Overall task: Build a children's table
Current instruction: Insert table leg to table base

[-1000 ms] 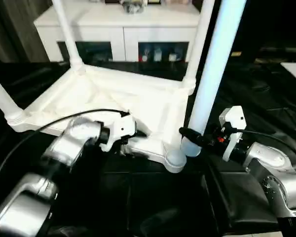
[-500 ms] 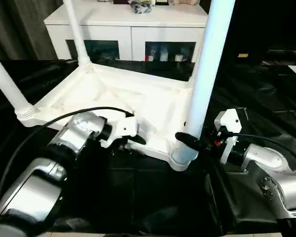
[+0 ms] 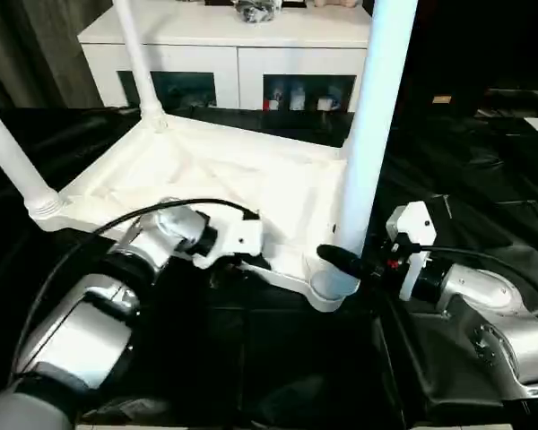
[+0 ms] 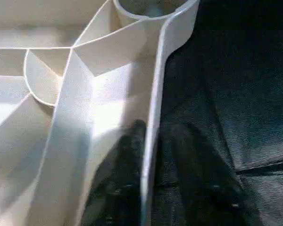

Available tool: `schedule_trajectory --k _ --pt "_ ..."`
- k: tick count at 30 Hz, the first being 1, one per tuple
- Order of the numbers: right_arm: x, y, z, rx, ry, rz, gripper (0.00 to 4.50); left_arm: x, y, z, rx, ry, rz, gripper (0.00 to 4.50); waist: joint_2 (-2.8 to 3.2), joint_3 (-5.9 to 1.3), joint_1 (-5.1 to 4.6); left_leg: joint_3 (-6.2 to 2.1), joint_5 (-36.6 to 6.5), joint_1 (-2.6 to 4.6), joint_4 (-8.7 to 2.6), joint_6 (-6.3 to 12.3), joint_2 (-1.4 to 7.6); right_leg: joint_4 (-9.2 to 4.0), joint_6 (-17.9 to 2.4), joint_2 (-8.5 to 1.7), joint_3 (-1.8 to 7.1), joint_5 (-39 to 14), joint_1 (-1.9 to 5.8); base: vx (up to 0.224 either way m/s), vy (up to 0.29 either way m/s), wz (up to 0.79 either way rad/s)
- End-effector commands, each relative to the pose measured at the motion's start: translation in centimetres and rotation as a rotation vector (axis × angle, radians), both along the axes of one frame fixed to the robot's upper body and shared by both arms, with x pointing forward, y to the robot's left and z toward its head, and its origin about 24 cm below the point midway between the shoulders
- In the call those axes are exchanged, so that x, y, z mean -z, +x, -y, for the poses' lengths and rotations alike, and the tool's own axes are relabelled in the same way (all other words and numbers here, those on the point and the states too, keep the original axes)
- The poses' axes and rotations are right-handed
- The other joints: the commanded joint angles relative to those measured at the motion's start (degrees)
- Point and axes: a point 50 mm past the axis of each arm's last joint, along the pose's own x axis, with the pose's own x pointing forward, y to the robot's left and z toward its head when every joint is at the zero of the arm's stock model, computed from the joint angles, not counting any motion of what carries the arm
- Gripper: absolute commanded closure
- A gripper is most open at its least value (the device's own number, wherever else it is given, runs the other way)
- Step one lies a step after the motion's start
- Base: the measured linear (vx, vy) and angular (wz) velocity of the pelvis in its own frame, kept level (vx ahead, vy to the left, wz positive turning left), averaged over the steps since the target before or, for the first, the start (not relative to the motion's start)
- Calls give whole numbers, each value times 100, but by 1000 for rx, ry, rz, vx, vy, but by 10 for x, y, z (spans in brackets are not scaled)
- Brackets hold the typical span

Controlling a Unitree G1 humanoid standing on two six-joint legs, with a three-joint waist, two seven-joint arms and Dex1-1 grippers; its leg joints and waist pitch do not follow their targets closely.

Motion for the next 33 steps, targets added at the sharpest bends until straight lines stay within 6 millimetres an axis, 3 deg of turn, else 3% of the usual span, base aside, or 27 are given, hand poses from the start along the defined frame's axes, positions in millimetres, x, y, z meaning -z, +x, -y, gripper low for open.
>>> schedule_trajectory --k 1,8,9,11,12,16,20,22,24,25,29,30,31,33 --pt "-7 -2 -1 -14 -3 40 264 3 -1 -2 19 39 -13 373 5 -341 8 -211 -1366 210 -524 139 493 -402 -1751 -437 214 517 175 0 0 0" --pt "-14 11 8 120 47 70 264 9 0 -8 -144 -55 -108 433 0 -331 -5 -199 -1355 213 -530 129 486 -398 -1810 -439 216 512 150 0 0 0" --pt "-15 14 11 159 60 62 264 15 -5 -10 -145 -57 -139 440 -20 -332 -9 -200 -1418 214 -540 108 490 -413 -1803 -438 212 364 157 0 0 0" --pt "-15 16 12 181 63 54 264 21 -10 -15 -150 -38 -159 448 1 -313 -32 -201 -1437 192 -559 102 495 -421 -1767 -437 214 242 161 0 0 0" --pt "-14 16 13 191 65 47 264 26 -13 -18 -154 -29 -167 448 -3 -326 -32 -198 -1448 213 -552 97 498 -419 -1765 -437 212 249 157 0 0 0" --pt "-14 20 17 249 81 27 264 38 -26 -24 -195 -21 -177 449 -15 -317 -99 -191 -1323 171 -549 192 492 -418 -1735 -445 217 316 181 0 0 0" --pt "-15 27 21 330 115 -3 264 50 -40 -33 -285 22 -168 449 5 -276 -141 -167 -1551 192 -593 73 487 -502 -1558 -413 221 -473 155 0 0 0" --pt "-14 29 23 359 135 -28 264 51 -43 -34 -345 5 -138 449 7 -283 -161 -174 -1600 208 -619 -60 487 -517 -1436 -400 225 -764 156 0 0 0" --pt "-12 30 23 385 142 -61 264 48 -47 -34 -407 -13 -106 449 -6 -282 -180 -176 -1489 197 -628 -48 486 -514 -1403 -388 221 -696 154 0 0 0" --pt "-11 31 22 389 150 -77 264 47 -48 -34 -445 -20 -96 449 7 -277 -185 -159 -1504 219 -620 -45 477 -540 -1384 -374 228 -737 114 0 0 0" --pt "-8 32 19 399 158 -126 264 43 -51 -35 -540 -14 -75 449 3 -292 -221 -145 -1364 210 -604 -6 455 -536 -1398 -356 235 -569 126 0 0 0" --pt "-8 33 16 394 169 -137 264 42 -53 -36 -583 2 -69 449 36 -297 -239 -152 -1332 210 -607 -16 466 -513 -1410 -358 235 -481 136 0 0 0" --pt "-9 33 13 385 174 -141 264 41 -55 -36 -624 5 -63 449 27 -272 -268 -164 -1338 169 -619 9 447 -541 -1385 -344 222 -548 137 0 0 0" --pt "-8 33 7 377 187 -153 264 40 -61 -36 -706 50 -35 449 42 -274 -297 -168 -1327 175 -622 2 459 -538 -1392 -343 219 -525 137 0 0 0"
